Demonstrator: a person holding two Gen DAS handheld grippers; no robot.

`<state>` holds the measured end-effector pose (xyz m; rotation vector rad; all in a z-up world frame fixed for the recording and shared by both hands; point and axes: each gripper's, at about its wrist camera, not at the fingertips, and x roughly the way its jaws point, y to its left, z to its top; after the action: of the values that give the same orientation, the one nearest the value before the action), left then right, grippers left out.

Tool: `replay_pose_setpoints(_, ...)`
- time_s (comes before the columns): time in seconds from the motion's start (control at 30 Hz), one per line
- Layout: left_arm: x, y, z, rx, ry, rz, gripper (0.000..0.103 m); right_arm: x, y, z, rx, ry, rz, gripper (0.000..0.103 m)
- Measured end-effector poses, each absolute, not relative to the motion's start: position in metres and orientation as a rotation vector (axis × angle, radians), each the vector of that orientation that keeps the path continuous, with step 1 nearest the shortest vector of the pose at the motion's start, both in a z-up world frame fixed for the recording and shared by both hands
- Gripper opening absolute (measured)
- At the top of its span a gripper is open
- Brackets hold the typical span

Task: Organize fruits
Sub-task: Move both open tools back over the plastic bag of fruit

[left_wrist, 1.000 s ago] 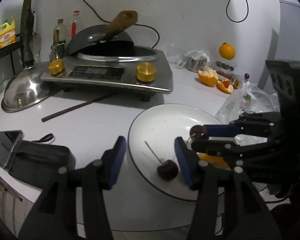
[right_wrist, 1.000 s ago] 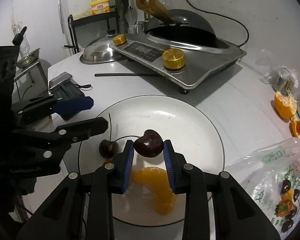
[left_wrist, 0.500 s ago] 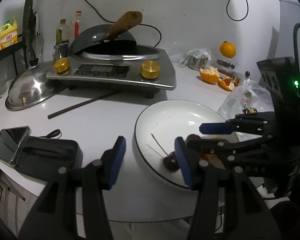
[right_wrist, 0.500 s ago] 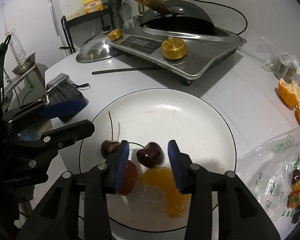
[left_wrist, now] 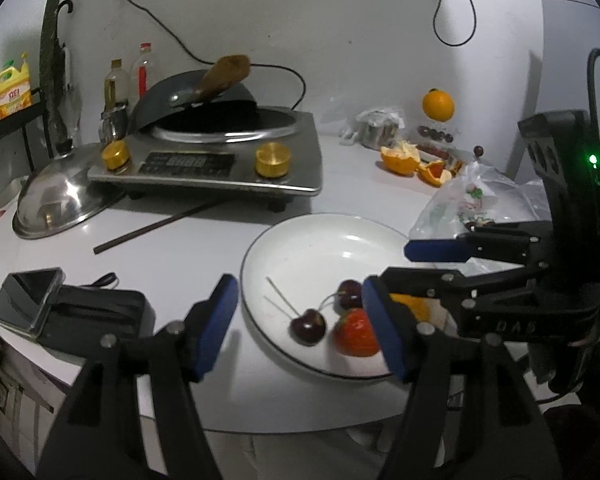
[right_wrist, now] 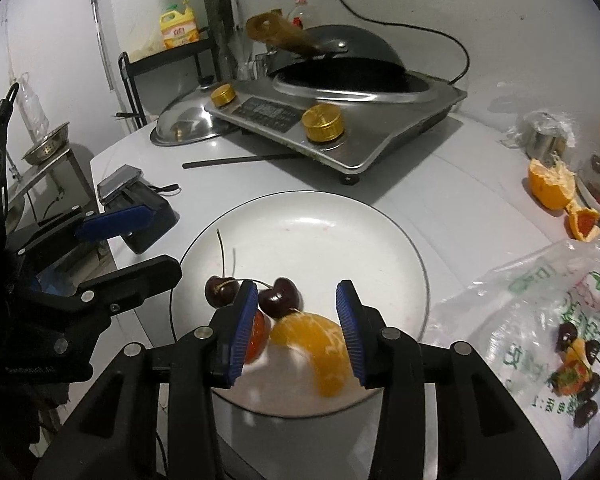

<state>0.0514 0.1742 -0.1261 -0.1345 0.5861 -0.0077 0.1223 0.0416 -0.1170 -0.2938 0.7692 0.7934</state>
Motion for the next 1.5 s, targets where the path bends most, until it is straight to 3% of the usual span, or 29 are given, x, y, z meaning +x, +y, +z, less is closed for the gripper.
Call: replay_pose_setpoints(1.5, 0.066, 0.007, -0.09, 0.026, 0.591, -0.138, 0.066, 0.102, -0.141, -0.09, -0.135, 0.67, 0.658, 0.043)
